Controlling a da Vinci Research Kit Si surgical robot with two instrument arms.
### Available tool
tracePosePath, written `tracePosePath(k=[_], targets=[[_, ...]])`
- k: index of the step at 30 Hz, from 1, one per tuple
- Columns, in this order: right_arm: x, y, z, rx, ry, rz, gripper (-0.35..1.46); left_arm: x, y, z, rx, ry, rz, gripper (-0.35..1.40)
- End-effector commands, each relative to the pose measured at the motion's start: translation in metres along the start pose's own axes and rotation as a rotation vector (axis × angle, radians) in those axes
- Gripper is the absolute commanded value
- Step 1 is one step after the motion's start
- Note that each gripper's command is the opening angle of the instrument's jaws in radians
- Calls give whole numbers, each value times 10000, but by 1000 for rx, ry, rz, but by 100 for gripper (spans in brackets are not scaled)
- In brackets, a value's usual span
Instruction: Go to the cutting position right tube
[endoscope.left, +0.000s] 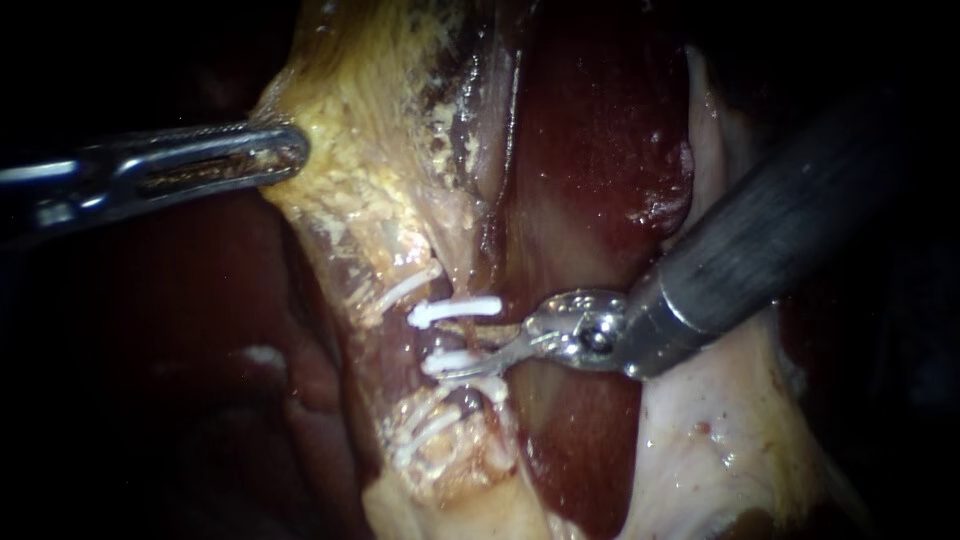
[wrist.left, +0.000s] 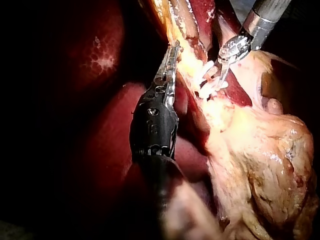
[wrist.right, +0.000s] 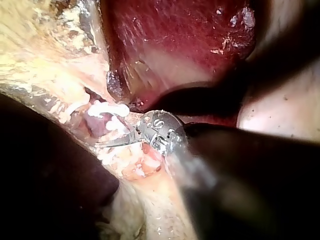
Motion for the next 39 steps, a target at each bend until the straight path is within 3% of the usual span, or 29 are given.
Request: tracePosePath(k=[1,5,13,39], targets=[[0,0,1,0,-1,2,115,1,4,0,-1,-1,0,-35],[3,2,4,8,-3,21,109,3,13,-2,-9,-1,0,-35],[8,6,11,14,-2,30,97,3,12,-2,-15,-2,-1,-35],[12,10,16,13,-2,30,97,4,12,-3,-20,-2,-2,-35]])
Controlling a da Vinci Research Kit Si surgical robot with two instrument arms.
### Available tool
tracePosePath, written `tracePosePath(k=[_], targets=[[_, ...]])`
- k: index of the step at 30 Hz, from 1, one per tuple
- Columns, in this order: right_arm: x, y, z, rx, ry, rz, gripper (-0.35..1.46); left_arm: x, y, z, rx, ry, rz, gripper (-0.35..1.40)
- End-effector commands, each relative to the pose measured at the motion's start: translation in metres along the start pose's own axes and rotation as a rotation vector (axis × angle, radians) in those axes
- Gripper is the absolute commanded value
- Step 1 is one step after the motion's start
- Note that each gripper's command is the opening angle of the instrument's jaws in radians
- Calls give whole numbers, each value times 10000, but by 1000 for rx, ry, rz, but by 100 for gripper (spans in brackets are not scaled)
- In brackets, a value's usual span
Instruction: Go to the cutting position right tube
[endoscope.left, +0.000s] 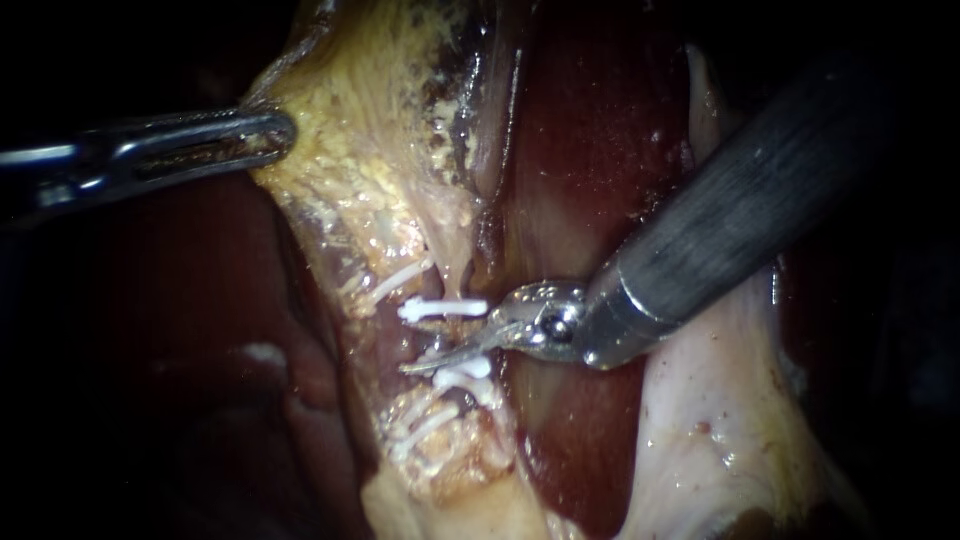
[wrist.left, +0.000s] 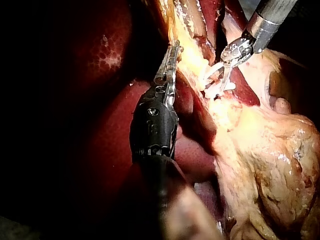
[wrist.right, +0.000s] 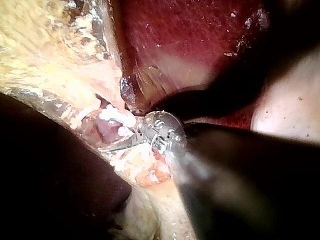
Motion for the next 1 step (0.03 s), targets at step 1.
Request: tracePosePath(k=[1], targets=[[0,0,0,0,0,0,97,0,0,0,0,0,0,-35]])
